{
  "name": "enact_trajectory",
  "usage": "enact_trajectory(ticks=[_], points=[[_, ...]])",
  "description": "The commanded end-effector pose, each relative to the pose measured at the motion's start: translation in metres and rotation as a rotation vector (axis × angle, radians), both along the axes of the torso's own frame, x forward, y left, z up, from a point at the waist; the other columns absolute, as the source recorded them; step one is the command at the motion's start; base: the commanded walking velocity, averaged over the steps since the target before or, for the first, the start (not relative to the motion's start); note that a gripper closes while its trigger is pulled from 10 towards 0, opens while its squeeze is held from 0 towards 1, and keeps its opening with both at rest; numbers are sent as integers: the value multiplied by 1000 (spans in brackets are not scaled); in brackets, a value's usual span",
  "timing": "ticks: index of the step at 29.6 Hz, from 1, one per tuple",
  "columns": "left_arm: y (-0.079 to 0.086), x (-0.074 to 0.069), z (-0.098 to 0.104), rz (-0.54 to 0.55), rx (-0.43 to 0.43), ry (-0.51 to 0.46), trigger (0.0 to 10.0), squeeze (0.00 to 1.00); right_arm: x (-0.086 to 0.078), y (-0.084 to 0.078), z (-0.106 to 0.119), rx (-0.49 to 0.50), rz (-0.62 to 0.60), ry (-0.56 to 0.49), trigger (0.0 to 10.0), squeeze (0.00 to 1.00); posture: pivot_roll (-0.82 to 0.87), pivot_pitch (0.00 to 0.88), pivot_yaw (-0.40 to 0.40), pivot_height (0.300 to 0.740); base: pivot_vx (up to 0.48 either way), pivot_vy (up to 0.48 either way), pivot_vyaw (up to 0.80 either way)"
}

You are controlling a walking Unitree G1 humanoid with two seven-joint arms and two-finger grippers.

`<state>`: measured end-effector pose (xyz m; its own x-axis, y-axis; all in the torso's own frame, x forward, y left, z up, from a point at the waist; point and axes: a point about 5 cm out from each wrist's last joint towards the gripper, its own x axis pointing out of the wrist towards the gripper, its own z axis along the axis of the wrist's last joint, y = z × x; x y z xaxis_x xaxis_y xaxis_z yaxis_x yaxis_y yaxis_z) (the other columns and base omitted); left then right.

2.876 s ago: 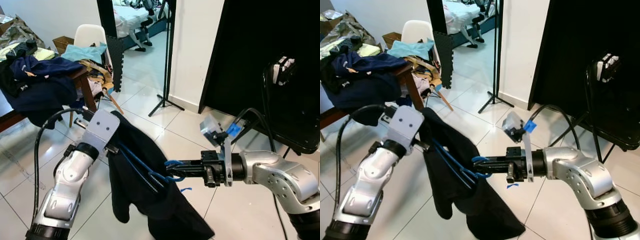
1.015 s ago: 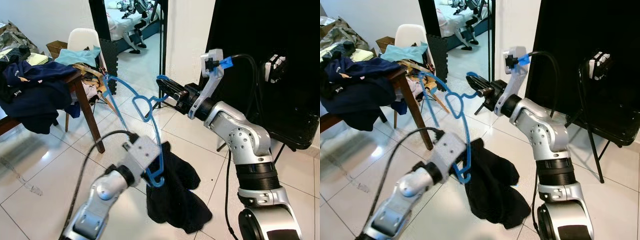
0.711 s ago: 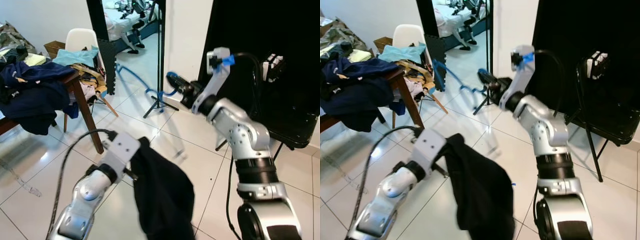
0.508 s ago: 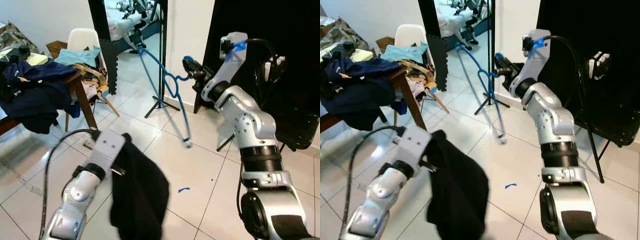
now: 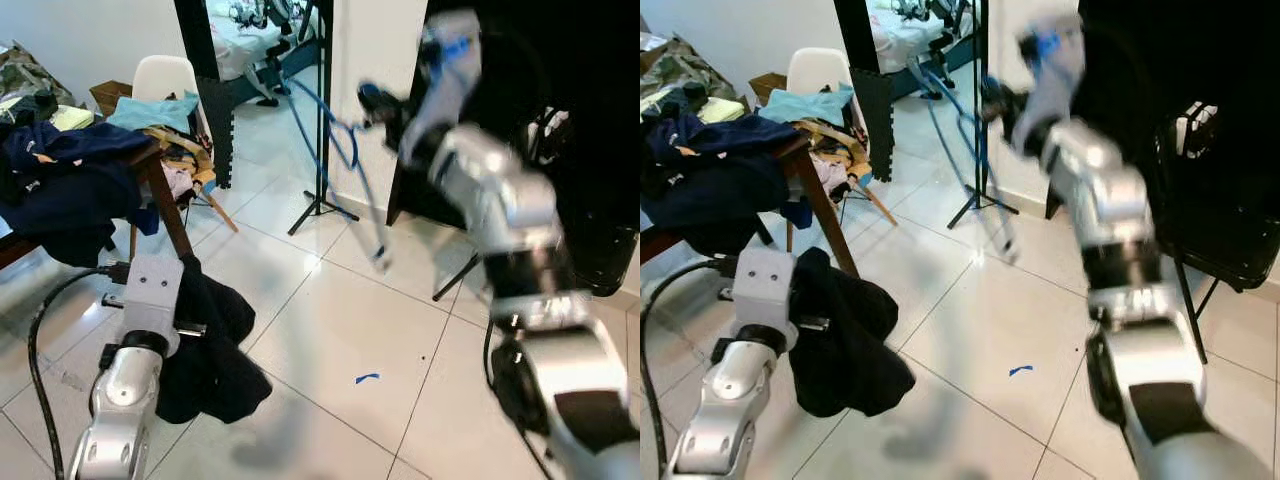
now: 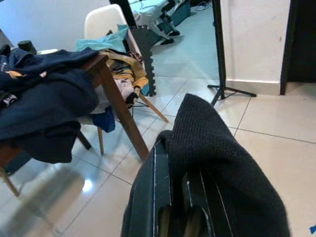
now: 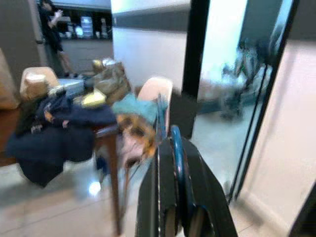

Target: Hang hanger

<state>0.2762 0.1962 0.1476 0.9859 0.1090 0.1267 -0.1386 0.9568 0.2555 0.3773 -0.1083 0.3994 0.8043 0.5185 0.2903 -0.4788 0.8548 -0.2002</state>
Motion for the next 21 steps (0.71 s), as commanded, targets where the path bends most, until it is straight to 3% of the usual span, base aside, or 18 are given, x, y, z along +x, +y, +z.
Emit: enact_trajectory(ticks=[1,3,4,5,7,8,10,16,21], points=[[-2,0,5,5,-8,-33,10000,0,-1,4,5,-50,-11,-1,0,0,-47,111,-10,740,0,0,0],[-2,-5,4,13,-14,-29,10000,0,-15,16,41,-58,15,-95,0,0,-48,119,-4,740,0,0,0],[-2,-5,4,13,-14,-29,10000,0,-15,16,41,-58,15,-95,0,0,-48,119,-4,740,0,0,0],[-1,-6,3,17,-12,-26,10000,0,-24,23,56,-54,40,-143,0,0,-48,120,-6,740,0,0,0],[-1,-6,3,17,-12,-26,10000,0,-24,23,56,-54,40,-143,0,0,-48,120,-6,740,0,0,0],[3,-6,6,28,-9,-32,10000,0,-35,30,71,-42,86,-192,0,0,-49,123,-6,740,0,0,0],[6,-6,9,41,-6,-40,10000,0,-42,35,80,-36,119,-225,0,0,-48,125,-8,740,0,0,0],[8,-4,15,46,-7,-60,10000,0,-49,44,86,-39,181,-245,0,0,-55,129,-6,740,0,0,0],[0,-1,15,17,-12,-55,10000,0,-40,44,72,-93,148,-195,0,0,-54,129,-10,740,0,0,0]])
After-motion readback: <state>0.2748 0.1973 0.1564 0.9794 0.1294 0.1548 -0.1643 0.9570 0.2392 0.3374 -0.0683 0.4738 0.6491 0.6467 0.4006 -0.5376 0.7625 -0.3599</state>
